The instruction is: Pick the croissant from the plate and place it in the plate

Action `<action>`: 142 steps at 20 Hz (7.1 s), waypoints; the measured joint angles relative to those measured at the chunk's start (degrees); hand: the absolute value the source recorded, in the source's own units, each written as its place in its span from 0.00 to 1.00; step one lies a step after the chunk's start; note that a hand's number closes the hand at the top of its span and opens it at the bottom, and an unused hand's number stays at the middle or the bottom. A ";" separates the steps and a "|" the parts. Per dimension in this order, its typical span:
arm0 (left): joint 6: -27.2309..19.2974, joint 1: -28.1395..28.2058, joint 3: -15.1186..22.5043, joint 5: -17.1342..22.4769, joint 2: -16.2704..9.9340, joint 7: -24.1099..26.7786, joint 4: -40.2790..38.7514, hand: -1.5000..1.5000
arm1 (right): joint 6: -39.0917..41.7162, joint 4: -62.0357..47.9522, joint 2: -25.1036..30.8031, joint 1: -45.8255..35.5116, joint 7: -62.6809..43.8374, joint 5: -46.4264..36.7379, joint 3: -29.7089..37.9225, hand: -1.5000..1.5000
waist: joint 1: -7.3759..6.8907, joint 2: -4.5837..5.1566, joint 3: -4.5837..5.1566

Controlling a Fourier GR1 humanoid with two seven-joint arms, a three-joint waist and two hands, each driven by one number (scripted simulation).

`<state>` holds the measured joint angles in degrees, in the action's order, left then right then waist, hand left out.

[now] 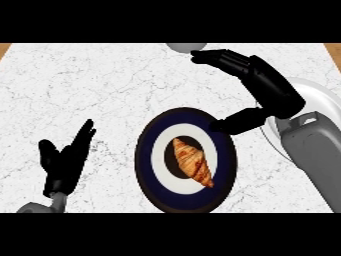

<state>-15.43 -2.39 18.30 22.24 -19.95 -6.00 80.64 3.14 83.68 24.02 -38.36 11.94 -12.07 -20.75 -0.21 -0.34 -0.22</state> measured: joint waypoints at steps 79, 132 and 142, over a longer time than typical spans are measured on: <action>7.74 4.49 -10.39 -10.96 9.16 -5.44 4.42 0.50 | 1.06 -6.03 -22.55 10.89 -38.47 -63.16 -0.18 1.00 | 2.46 0.50 -0.36; 9.41 2.84 -10.19 -12.28 10.21 -5.96 3.48 0.50 | -54.42 -31.51 -15.57 7.12 -65.83 -71.34 62.03 0.00 | -0.45 0.41 -0.07; 9.05 3.97 -10.34 -13.08 10.83 -5.23 4.16 0.50 | -68.40 -29.70 -14.78 10.27 -45.13 -49.47 58.55 0.00 | -0.10 0.20 -0.12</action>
<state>-6.38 1.59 7.95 9.16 -9.12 -11.23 84.80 -65.27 53.98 9.24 -28.10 -33.20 -61.54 37.80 -0.31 -0.14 -0.34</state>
